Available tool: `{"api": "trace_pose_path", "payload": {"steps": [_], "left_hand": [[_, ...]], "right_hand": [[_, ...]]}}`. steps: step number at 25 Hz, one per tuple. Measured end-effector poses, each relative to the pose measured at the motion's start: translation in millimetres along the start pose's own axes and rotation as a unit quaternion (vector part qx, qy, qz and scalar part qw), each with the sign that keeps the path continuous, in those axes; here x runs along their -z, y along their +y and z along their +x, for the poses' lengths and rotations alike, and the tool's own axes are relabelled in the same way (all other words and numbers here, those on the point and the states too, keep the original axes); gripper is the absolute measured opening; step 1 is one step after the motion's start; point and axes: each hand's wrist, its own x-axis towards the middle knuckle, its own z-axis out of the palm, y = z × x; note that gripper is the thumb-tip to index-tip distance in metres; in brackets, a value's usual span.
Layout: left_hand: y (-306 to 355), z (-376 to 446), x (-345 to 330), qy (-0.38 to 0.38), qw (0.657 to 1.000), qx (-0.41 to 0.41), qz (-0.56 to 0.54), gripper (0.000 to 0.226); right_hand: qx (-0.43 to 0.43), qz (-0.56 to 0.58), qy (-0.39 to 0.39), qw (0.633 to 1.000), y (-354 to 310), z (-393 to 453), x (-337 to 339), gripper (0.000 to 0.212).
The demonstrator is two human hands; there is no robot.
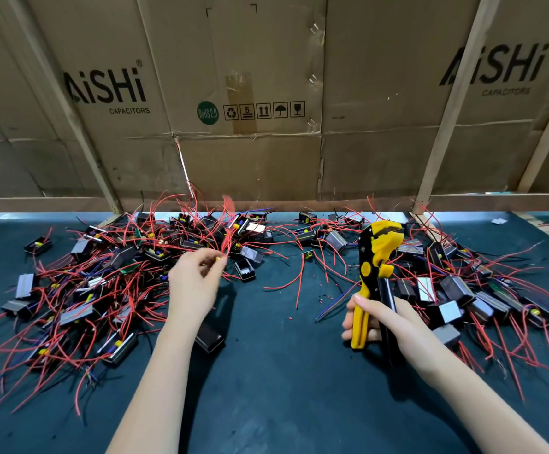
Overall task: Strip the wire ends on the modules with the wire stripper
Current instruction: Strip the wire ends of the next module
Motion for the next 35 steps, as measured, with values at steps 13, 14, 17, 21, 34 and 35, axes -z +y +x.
{"api": "trace_pose_path", "payload": {"steps": [13,14,17,21,34,35], "left_hand": [[-17,7,30,0.24,0.962,0.027,0.123,0.034],[-16,7,33,0.277,0.949,0.005,0.147,0.035],[-25,10,50,0.339,0.926,0.039,0.161,0.043],[-46,13,57,0.264,0.939,0.127,0.183,0.043],[18,-4,17,0.114,0.951,-0.286,-0.017,0.022],[26,-12,4,0.009,0.95,-0.311,-0.007,0.023]], "right_hand": [[0.001,0.004,-0.004,1.0,1,0,2,0.057],[0.001,0.004,-0.004,1.0,1,0,2,0.055],[-0.003,0.006,-0.002,1.0,2,1,3,0.054],[-0.005,0.009,-0.003,1.0,1,0,2,0.057],[-0.011,0.003,-0.041,0.999,-5,-2,3,0.056],[-0.008,-0.002,-0.049,0.999,-7,-2,3,0.053]]}}
